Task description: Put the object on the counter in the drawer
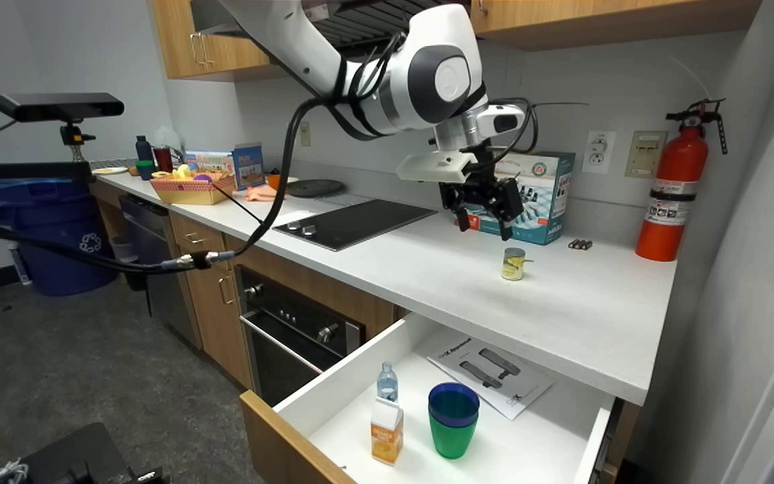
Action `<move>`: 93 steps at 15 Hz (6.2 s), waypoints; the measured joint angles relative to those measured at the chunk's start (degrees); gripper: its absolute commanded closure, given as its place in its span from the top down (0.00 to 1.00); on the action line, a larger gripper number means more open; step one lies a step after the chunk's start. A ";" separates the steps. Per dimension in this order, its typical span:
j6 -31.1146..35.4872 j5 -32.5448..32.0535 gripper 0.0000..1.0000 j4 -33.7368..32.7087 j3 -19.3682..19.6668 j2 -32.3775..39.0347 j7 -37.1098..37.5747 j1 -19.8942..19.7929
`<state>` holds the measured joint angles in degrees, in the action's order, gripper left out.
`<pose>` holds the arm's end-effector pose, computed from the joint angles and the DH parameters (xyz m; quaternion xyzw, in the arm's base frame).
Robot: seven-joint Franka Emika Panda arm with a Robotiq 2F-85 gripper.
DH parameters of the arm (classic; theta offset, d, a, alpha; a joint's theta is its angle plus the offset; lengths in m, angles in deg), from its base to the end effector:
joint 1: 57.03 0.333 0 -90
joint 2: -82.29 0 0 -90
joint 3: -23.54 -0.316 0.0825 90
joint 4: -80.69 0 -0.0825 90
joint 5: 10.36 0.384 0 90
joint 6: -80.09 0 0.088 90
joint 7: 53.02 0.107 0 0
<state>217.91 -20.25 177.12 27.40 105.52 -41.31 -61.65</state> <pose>0.6850 -0.0977 0.3989 0.9777 -0.1145 0.1593 0.0754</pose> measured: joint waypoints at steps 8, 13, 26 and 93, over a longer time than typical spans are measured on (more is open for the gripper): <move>-0.41 0.00 1.00 -0.31 0.00 0.04 0.00 0.02; 0.60 0.09 1.00 -0.24 0.18 0.51 0.00 0.02; 4.16 0.38 1.00 -16.04 0.26 16.26 -0.25 0.52; -9.25 1.05 0.23 -30.74 4.02 20.29 3.19 5.53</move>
<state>208.66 -19.19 146.37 31.42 125.81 -38.12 -56.12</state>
